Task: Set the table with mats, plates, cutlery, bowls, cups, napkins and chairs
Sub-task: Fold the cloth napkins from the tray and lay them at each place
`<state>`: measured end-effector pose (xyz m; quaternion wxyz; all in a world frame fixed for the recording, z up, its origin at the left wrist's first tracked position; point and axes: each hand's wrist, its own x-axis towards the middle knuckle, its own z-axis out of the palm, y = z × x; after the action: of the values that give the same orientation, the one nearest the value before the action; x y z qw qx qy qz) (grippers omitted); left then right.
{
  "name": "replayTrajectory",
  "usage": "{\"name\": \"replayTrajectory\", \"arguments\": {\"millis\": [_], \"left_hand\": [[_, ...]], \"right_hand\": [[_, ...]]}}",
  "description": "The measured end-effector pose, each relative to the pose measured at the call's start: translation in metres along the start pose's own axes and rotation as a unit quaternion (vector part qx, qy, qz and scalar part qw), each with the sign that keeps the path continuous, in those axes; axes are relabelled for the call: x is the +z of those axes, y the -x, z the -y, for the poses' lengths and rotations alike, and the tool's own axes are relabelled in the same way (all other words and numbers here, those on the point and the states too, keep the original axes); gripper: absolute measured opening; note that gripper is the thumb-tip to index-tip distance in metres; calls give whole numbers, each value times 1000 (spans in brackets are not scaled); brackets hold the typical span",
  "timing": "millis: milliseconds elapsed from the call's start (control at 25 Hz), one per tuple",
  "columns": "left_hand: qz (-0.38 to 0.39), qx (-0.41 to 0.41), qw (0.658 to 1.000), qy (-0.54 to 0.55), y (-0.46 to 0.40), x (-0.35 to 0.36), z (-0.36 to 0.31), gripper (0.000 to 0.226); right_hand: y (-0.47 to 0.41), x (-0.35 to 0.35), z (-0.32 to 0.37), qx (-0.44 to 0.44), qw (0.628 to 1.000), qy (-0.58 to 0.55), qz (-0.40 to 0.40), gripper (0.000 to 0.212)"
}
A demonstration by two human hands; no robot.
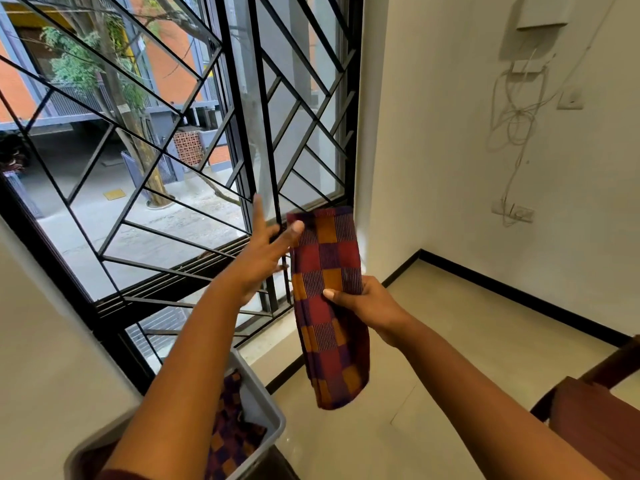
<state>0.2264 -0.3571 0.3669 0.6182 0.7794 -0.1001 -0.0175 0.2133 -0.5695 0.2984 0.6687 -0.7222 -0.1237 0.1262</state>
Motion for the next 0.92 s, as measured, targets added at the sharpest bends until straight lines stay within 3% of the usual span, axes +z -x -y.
{"name": "replayTrajectory", "arguments": {"millis": [80,120,240,360,440,520,680,840,920], "left_hand": [[-5,-104,993,60,14,15,28,99],[10,-116,989,91,22,25,41,94],[-13,-68,984,165,36,47,65,62],[-33,-75,986,148,42,62,69,36],[-43,-85,988,117,44,71,70,35],[-67,-77,989,103,44,76,74,32],[-112,-91,973,179,42,78,83,32],[-74,-52,960,264,44,78,95,49],[-50,-30,969,240,41,81,100,46]], "right_hand": [[0,-1,3,5,999,-34,-30,34],[1,-3,4,7,998,-43,-48,35],[1,-10,0,12,995,-54,-88,33],[5,-12,-6,11,991,-61,-120,19],[8,-11,-10,8,991,-58,-120,16],[10,-9,-13,16,994,-48,-100,27],[14,-17,-23,51,998,-27,-33,41],[23,-22,-43,49,984,-160,-53,44],[26,-24,-51,24,983,-158,-87,31]]}}
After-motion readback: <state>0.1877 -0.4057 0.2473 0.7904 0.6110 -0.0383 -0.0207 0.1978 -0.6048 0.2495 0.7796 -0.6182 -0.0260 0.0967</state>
